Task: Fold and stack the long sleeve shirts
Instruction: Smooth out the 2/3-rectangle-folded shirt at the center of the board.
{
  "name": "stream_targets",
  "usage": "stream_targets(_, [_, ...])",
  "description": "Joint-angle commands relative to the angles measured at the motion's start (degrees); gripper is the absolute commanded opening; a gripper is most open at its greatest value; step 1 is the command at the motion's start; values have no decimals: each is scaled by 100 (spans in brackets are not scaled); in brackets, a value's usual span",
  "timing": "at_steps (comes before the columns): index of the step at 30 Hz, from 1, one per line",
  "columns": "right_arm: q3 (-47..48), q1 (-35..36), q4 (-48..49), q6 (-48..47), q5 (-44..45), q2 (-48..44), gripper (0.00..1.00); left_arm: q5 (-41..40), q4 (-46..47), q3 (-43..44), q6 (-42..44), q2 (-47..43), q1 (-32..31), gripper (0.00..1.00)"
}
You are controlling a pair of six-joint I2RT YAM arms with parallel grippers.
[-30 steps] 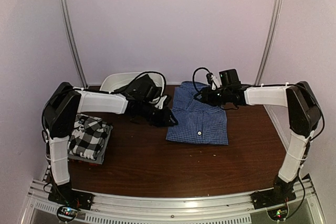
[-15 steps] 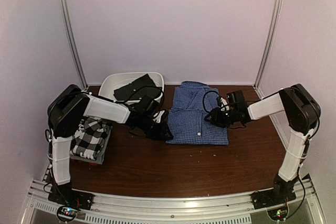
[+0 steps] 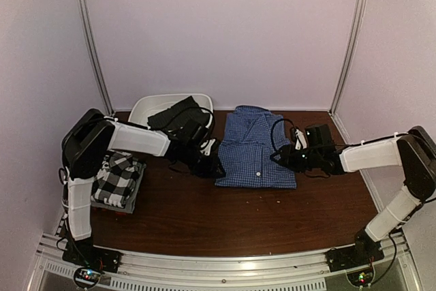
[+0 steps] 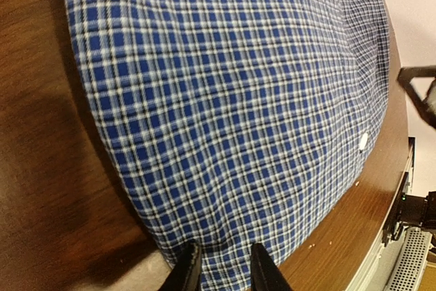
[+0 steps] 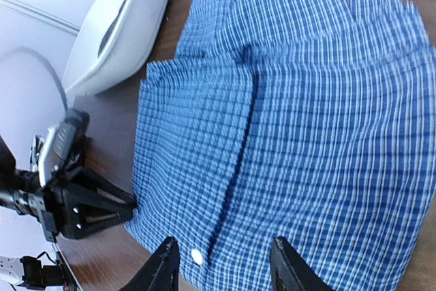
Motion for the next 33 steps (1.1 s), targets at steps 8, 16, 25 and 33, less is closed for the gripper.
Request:
stream_targets(8, [-1774, 66, 449, 822, 628, -633, 46, 62, -187, 401, 209, -269, 17, 26])
stream_targets(16, [-1730, 62, -459, 854, 1136, -2146, 47, 192, -209, 65, 336, -562, 215, 26])
stream_targets(25, [-426, -505, -699, 102, 1142, -905, 42, 244, -334, -24, 455, -730, 257, 26])
stream_targets(33, [649, -787, -477, -151, 849, 521, 25, 278, -466, -232, 557, -946, 257, 25])
